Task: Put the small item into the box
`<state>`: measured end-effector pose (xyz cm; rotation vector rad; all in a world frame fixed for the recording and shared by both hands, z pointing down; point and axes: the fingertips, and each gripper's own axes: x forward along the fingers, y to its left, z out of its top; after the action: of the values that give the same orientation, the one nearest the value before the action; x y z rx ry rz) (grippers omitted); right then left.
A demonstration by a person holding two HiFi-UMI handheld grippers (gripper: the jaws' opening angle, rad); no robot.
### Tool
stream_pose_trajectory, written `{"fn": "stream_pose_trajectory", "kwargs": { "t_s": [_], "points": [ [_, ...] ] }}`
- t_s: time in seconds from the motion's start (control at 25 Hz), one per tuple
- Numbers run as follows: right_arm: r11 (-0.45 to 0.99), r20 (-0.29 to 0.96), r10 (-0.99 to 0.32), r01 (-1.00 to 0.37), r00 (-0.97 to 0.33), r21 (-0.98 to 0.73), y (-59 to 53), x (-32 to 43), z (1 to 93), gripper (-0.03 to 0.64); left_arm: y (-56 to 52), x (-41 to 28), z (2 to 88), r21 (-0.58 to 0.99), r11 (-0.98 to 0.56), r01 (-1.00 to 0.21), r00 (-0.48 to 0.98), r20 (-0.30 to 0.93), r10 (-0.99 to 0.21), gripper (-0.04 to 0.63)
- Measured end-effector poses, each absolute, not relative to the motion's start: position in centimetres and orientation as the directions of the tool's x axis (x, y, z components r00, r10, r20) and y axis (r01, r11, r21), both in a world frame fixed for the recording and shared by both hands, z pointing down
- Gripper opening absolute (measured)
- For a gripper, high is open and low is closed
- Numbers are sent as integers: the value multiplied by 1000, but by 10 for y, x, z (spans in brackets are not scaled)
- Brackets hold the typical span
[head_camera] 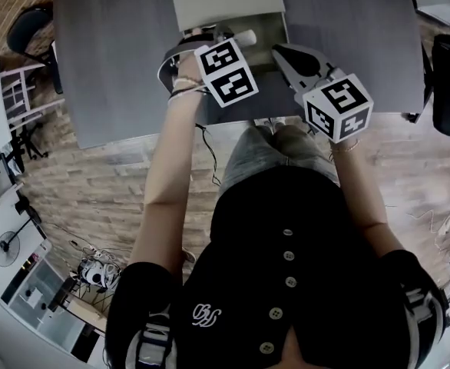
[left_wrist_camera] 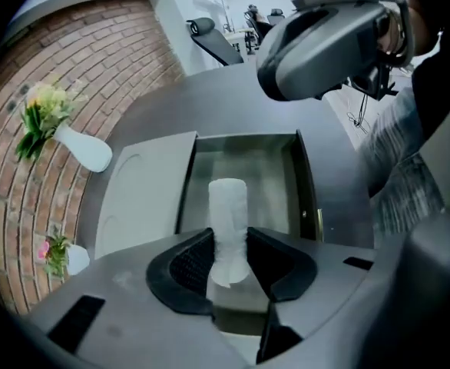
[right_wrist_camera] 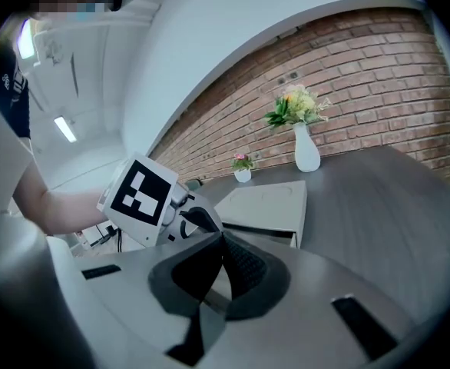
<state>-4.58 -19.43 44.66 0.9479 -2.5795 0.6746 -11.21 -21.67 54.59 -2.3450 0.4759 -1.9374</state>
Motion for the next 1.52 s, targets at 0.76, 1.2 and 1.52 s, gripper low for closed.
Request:
{"fn": "stream_pose_trajectory", "kwargs": {
  "t_s": [0.76, 1.2, 1.52],
  "points": [
    [636, 452, -534, -692, -714, -342, -180, -34, 461, 14, -214, -91, 543, -227, -948, -221, 248, 928, -280, 170],
    [735, 420, -483, -616, -768, -282, -181, -66, 415, 14, -190, -104, 443, -55, -791, -609, 521, 724, -452, 41],
    [786, 399, -464, -575, -791, -226, -173, -86, 388, 12, -170, -127, 393, 106, -569, -815, 534, 518, -668, 20]
  ]
}}
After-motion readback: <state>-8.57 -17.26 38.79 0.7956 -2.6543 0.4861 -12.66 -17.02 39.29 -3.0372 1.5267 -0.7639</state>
